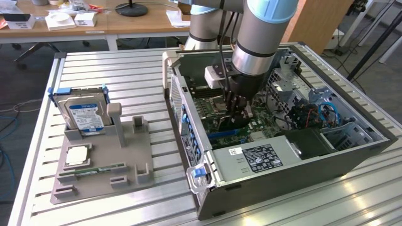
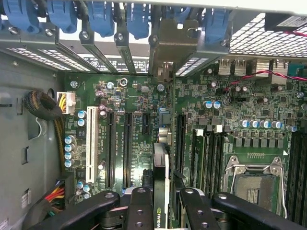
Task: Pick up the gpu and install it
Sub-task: 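Insert the gpu into the slot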
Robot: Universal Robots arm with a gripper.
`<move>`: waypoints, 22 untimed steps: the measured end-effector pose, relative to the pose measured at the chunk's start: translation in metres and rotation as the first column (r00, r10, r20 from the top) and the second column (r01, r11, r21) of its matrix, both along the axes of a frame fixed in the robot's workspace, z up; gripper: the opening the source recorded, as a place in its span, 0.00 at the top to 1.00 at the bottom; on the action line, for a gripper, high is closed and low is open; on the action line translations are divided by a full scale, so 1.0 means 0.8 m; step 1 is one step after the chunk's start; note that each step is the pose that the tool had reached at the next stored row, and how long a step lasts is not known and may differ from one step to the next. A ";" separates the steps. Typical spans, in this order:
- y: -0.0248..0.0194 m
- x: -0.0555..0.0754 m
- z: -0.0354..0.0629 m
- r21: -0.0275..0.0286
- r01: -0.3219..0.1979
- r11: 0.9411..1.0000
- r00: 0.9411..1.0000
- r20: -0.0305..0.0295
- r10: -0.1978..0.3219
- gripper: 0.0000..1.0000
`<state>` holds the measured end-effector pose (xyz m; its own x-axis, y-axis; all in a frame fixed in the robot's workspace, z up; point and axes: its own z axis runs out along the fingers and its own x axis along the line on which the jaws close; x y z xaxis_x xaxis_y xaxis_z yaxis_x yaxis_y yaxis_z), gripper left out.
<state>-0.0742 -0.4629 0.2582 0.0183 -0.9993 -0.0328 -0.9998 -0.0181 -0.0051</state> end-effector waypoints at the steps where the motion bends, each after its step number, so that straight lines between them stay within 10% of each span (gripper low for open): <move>1: 0.0000 0.000 0.000 0.000 0.000 1.000 1.000 0.000 0.000 0.74; 22: 0.0000 0.000 -0.005 0.000 0.000 1.000 1.000 0.000 0.000 0.74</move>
<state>-0.0742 -0.4629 0.2539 0.0183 -0.9993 -0.0330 -0.9998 -0.0182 -0.0051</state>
